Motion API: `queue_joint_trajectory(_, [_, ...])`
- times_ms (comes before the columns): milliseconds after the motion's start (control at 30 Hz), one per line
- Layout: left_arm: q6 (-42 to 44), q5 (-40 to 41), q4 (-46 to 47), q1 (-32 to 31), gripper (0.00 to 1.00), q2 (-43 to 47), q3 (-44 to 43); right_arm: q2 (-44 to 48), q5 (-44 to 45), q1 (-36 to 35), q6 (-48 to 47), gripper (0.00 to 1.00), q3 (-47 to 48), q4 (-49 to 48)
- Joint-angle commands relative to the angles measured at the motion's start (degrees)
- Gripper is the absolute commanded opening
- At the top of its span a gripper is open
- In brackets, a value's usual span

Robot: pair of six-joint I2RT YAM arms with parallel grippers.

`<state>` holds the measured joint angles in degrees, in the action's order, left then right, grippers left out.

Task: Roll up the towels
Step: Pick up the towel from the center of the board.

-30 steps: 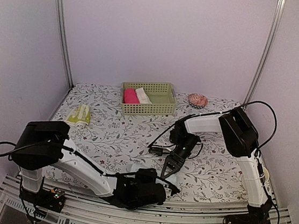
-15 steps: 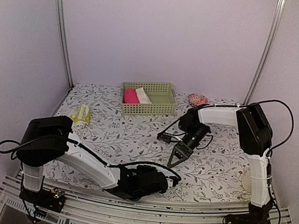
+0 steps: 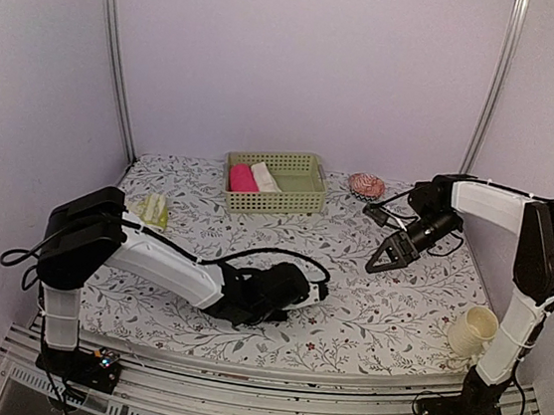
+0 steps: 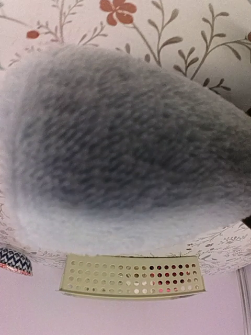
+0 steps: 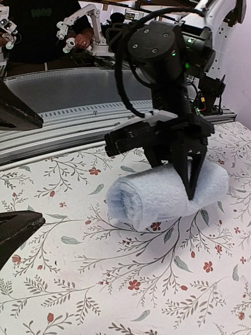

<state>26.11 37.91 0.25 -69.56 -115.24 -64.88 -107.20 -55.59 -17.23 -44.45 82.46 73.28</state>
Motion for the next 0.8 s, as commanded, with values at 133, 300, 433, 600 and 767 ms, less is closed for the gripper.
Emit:
queue_joint_trajectory(133, [-2.63, -6.65, -3.72, 5.86, 0.00, -0.44, -9.36, 8.49, 0.18, 2.27, 0.80, 0.54, -9.22, -7.68])
queue_joint_trajectory(300, [-3.74, -9.14, -5.66, 8.46, 0.00, -2.75, -15.94, 12.54, -0.25, 4.31, -0.23, 0.55, -13.43, -10.88])
queue_joint_trajectory(433, [-6.85, -11.85, -8.57, 10.92, 0.00, -4.67, -22.36, 17.61, 0.11, 4.49, 0.49, 0.54, -19.57, -16.11])
queue_joint_trajectory(600, [-10.25, -12.77, -11.22, 13.93, 0.00, -7.67, -31.32, 22.14, 3.45, 4.83, 2.88, 0.54, -25.59, -23.59])
queue_joint_trajectory(767, [-15.61, -12.66, -15.42, 17.06, 0.00, -12.34, -42.59, 22.55, 4.00, 5.12, 4.02, 0.54, -26.96, -25.84])
